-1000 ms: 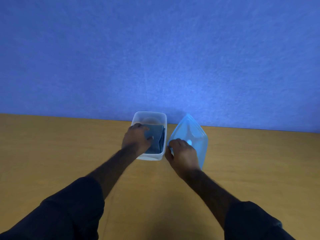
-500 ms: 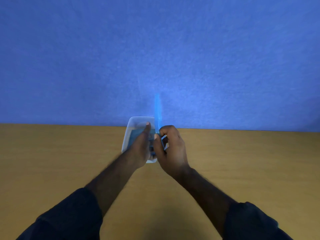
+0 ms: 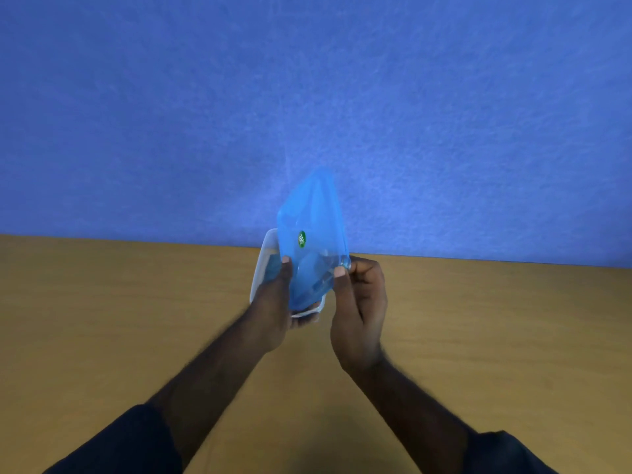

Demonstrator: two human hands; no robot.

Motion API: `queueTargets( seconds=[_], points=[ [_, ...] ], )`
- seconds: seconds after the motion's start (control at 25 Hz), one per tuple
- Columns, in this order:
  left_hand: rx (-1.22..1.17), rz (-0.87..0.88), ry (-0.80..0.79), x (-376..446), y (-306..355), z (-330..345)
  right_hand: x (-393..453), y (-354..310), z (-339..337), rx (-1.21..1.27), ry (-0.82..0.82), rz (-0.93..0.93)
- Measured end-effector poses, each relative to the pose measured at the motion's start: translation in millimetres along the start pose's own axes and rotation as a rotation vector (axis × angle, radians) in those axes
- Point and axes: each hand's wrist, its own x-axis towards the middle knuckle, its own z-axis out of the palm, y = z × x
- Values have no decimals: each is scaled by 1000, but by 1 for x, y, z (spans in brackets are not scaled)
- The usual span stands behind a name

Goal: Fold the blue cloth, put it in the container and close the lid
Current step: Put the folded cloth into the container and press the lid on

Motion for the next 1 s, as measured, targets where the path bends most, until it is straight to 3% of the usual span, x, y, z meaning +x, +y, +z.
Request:
queueTargets(
  seconds=[0.08, 0.16, 0.28, 0.44, 0.6, 0.76, 1.0],
  points=[
    [-22, 122, 57, 7, 4, -8, 3, 7, -3, 105, 35, 180],
    [150, 347, 216, 17, 6, -21, 8, 18, -10, 166, 44, 400],
    [461, 549, 353, 36, 2, -45, 15, 42, -15, -42, 65, 624],
    [764, 561, 470, 64, -13, -65, 21, 79, -8, -659, -130, 523],
    [890, 561, 471, 81, -22, -69, 19, 102, -1, -964, -220, 438],
    [925, 511, 390, 94, -27, -67, 15, 113, 2, -1126, -242, 441],
    [954, 472, 370, 105, -21, -58, 30, 125, 1, -1117, -258, 518]
  ],
)
